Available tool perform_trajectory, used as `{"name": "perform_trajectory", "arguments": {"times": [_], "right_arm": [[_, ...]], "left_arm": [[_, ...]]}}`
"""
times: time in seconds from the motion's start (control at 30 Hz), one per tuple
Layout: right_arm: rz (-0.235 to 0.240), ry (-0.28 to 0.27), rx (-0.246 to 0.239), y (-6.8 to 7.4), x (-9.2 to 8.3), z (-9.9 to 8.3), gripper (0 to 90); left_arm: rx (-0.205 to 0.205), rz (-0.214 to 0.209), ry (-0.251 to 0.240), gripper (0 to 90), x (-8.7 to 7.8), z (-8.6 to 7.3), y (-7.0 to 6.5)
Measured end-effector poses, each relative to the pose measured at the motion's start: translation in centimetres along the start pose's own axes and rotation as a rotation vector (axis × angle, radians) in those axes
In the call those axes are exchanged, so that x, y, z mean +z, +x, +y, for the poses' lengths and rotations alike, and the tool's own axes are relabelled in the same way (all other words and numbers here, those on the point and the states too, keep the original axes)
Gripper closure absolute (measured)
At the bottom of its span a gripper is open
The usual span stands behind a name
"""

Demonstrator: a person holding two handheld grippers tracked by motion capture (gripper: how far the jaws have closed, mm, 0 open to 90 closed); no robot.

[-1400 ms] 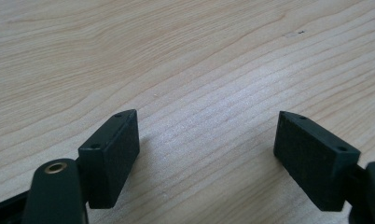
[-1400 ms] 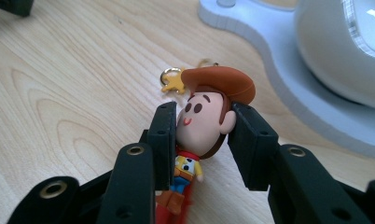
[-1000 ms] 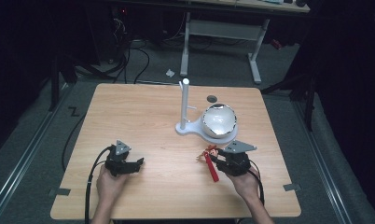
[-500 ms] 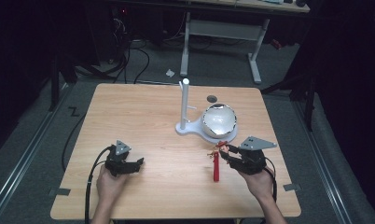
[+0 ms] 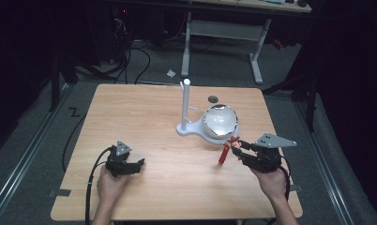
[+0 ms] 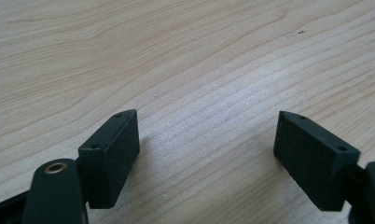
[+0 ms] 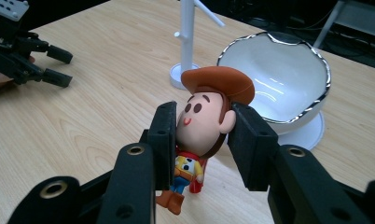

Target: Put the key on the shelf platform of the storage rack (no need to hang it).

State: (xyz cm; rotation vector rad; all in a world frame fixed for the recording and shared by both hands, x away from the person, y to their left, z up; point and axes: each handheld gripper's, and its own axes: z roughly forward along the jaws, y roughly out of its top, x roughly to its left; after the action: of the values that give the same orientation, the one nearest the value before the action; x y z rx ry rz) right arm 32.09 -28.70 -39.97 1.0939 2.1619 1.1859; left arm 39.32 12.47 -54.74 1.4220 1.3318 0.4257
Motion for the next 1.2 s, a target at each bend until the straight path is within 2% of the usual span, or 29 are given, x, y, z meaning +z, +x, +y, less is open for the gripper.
{"name": "perform_trajectory", "arguments": {"times": [0.33,0.47,0.77,0.8,1.2], "right_arm": [[-0.017,-0.021,0.022,-1.4,-1.3,0.9,63.4],[-0.027,-0.027,0.014,-1.7,-1.6,1.5,63.4],[-0.037,-0.034,-0.007,-2.5,-1.7,3.0,63.5],[-0.033,-0.036,0.004,-2.6,-1.7,3.2,63.4],[-0.020,-0.062,0.015,-4.1,-1.5,5.8,63.5]], "left_arm": [[0.001,0.001,0.000,22.7,0.0,0.0,0.0],[0.001,0.001,0.000,22.7,0.0,0.0,0.0],[0.000,0.000,0.000,22.7,0.0,0.0,0.0],[0.000,0.000,0.000,22.8,0.0,0.0,0.0],[0.000,0.000,0.000,22.8,0.0,0.0,0.0]]}}
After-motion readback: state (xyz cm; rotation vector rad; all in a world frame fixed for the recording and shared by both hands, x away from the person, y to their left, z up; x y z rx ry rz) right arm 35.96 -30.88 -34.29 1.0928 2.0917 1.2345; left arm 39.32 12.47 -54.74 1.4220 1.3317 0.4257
